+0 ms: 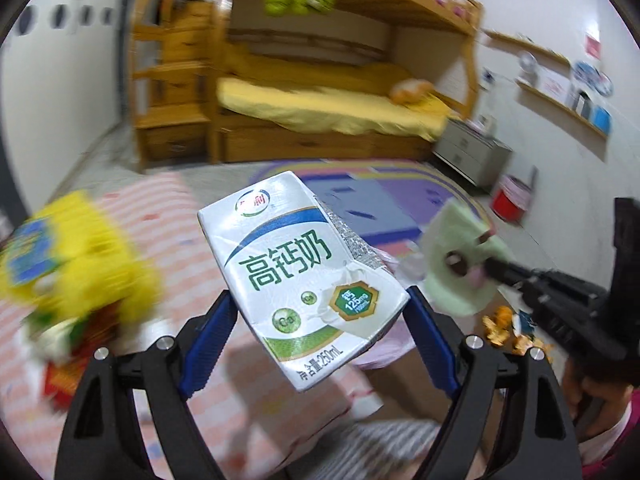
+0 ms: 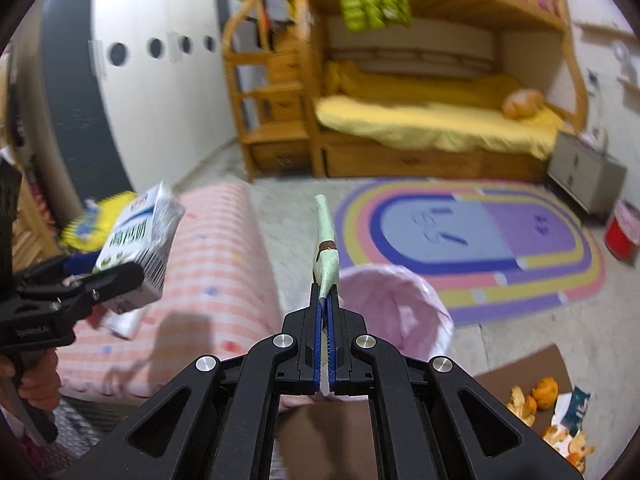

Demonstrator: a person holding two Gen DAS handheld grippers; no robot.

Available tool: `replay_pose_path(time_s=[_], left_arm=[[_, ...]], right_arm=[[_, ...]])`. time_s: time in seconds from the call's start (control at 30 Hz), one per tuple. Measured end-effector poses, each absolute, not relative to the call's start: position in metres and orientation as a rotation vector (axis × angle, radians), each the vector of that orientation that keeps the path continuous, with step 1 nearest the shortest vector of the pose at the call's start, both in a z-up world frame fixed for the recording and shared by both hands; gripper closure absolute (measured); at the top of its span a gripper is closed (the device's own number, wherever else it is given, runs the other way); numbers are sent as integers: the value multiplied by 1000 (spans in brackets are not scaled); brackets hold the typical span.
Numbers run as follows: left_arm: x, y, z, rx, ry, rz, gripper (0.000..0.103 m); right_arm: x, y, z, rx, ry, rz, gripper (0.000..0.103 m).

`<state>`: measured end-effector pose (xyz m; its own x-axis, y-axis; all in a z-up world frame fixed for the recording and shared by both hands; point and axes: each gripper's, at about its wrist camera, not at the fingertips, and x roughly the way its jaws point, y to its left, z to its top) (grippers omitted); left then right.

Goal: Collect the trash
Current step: 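Carry carton and packet over the pink bin and open both tools, then grasp the yellow mesh net bag with the right tool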

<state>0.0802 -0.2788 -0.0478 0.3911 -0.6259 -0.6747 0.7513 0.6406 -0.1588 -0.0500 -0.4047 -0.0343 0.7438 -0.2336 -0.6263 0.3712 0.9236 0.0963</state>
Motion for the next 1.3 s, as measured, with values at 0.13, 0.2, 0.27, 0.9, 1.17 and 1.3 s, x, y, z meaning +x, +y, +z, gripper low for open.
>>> replay_pose_path(time_s=[0.13,0.2,0.27,0.9,1.17,1.3], left_arm=[[94,-329,-74,219,820,-951,21],[104,-347,-86,229,840,-970,21],[115,-367,-99,238,860,-980,20],[102,-254,-52,195,740,-695,13],[75,-155,-28,164,683,-521,13],[67,-102,-23,120,684,-409,13]], right_arm=[[-33,-439,-71,273,719,-373,101],[-24,-453,-88,299,740,-392,101],[-19,-464,-100,320,753,-398,100],[-40,-429,-52,406,666,-279,89],[-20,-345,-24,305,689,-99,78],[-12,-304,-15,262,710,-24,76]])
